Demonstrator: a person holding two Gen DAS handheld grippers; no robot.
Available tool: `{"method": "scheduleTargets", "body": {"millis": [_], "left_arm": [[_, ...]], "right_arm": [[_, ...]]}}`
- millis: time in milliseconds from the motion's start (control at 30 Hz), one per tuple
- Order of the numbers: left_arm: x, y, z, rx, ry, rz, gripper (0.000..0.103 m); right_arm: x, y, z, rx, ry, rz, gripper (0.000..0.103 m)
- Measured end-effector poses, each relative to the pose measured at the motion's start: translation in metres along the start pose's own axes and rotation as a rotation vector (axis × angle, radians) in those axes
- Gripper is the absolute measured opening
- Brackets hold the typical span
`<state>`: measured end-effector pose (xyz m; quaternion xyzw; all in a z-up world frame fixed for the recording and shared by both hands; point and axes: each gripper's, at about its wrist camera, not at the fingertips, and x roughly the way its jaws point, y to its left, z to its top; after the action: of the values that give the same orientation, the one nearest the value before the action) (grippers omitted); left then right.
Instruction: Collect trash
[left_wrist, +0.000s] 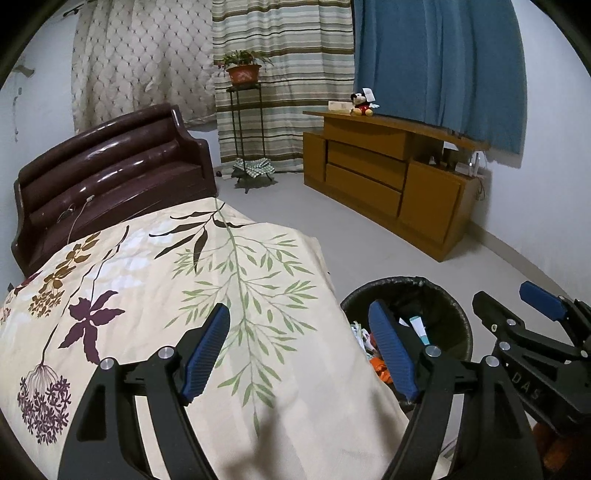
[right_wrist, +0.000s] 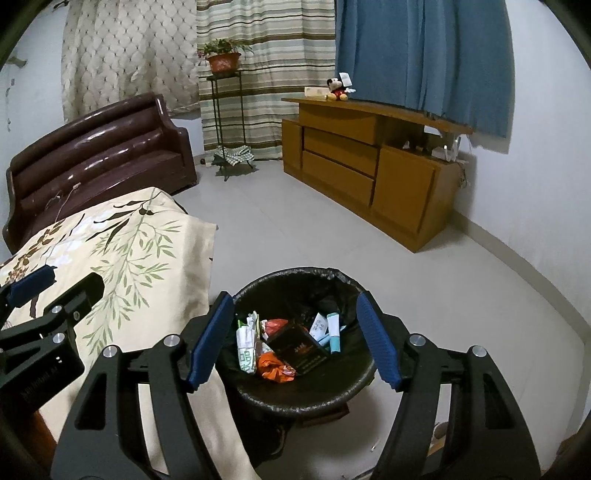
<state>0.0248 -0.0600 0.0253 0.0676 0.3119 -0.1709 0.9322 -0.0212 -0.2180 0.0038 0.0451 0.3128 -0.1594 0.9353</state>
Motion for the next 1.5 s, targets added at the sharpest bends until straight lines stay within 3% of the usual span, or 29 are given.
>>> {"method": "scheduleTargets", "body": {"millis": [1500], "left_arm": [[-0.0064, 0.0070, -0.0016, -0.013, -0.016, -0.001, 0.075]], "right_arm": [[-0.0060, 0.0048, 0.0009, -0.005, -0.017, -0.003, 0.068]]}}
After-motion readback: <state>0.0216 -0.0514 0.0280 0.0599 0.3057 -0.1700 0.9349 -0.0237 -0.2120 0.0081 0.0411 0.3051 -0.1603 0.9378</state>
